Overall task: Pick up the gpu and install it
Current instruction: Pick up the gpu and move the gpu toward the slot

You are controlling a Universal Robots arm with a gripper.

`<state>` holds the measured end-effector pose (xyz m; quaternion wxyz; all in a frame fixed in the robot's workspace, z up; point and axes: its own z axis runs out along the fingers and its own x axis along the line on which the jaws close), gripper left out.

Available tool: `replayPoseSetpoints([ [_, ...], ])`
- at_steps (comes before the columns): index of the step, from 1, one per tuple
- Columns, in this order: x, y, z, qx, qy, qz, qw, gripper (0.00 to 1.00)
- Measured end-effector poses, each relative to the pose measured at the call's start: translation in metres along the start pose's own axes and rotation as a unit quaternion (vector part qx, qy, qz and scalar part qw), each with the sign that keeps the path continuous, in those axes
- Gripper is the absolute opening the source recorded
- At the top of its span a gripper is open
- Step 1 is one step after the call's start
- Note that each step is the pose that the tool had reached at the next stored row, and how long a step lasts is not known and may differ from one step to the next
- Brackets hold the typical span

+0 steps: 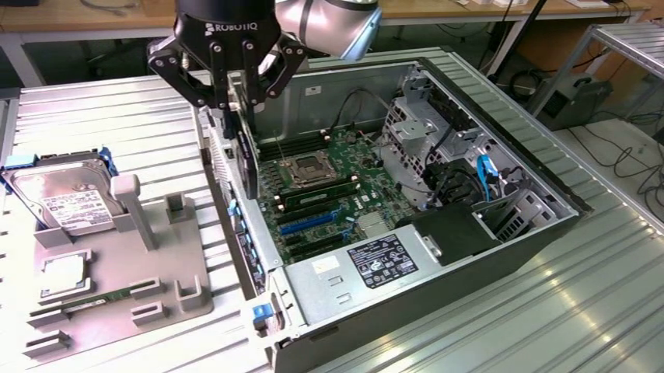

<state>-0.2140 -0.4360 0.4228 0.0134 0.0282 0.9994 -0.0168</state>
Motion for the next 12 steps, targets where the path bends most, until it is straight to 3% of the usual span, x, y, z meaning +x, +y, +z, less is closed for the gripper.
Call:
replayPoseSetpoints([
  [12,-0.012,0.0012,0.0087,0.0020,-0.0001,-0.001,1.0000,0.26],
])
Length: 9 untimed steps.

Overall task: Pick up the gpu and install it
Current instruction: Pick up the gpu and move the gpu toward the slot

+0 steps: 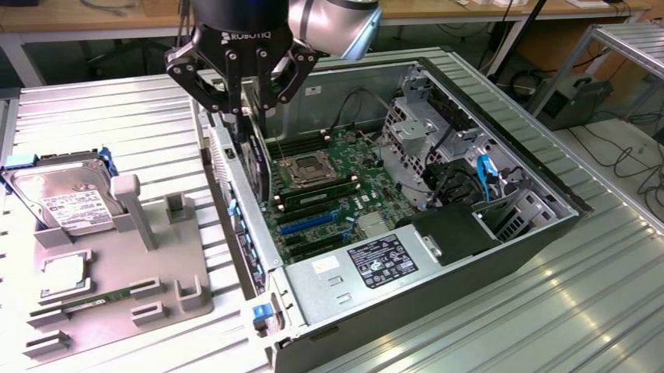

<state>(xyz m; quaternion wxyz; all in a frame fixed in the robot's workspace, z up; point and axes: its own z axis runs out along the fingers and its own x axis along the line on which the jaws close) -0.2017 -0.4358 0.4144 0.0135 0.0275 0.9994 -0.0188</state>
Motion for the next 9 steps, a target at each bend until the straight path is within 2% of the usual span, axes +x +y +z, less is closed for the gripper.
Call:
replayPoseSetpoints([
  [9,-0.0084,0.0012,0.0066,0.0015,-0.0001,-0.001,1.0000,0.26],
])
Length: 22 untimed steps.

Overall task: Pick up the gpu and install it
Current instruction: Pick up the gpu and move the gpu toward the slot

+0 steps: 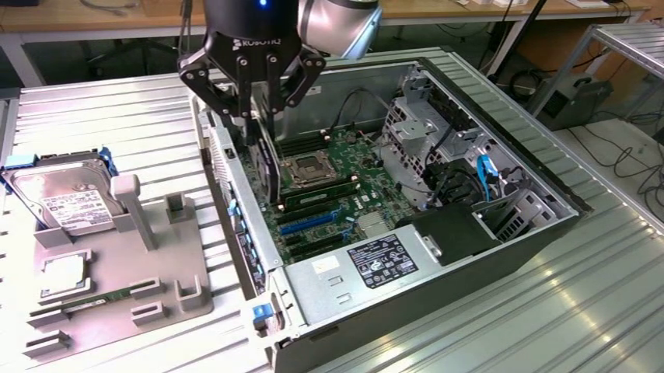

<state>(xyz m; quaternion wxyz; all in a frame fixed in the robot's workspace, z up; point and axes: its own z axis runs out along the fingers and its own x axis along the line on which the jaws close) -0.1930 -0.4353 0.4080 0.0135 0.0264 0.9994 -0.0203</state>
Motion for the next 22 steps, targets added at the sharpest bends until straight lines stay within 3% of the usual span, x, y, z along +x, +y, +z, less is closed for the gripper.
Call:
replayPoseSetpoints([
  [22,-0.013,0.0022,0.0116,0.0031,-0.0003,-0.003,1.0000,0.26],
])
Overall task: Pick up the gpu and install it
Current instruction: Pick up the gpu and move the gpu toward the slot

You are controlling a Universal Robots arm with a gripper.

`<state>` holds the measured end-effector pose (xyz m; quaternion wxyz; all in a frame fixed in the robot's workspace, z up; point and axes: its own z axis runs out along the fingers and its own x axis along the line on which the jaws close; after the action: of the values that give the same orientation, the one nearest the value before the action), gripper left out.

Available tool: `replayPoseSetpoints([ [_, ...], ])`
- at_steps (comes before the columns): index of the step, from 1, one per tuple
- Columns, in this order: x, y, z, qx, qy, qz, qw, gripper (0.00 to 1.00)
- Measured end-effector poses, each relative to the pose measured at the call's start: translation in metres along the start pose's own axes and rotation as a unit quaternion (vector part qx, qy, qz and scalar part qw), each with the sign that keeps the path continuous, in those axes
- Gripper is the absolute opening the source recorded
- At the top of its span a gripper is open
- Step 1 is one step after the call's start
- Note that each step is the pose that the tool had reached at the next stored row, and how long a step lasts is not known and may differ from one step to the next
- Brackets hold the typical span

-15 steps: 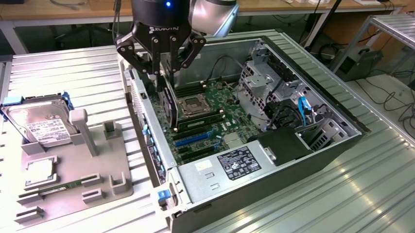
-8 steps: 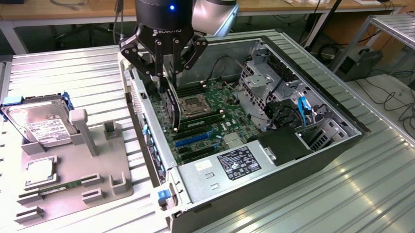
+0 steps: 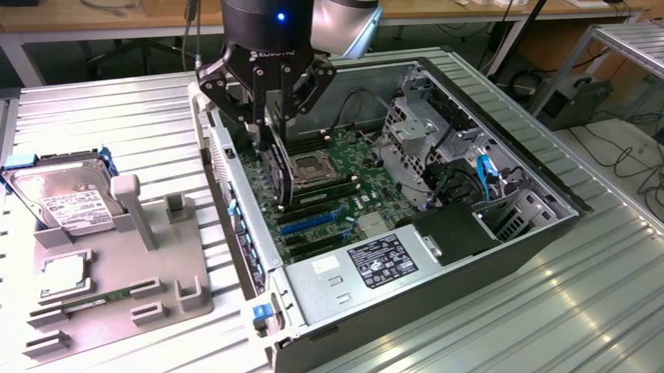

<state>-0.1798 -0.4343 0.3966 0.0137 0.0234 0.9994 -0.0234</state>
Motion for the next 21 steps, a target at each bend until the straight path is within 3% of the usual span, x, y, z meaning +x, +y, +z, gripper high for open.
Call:
replayPoseSetpoints([
  [21,-0.0100,0.0010,0.0088,0.0039,-0.0003,-0.003,1.0000,0.26],
])
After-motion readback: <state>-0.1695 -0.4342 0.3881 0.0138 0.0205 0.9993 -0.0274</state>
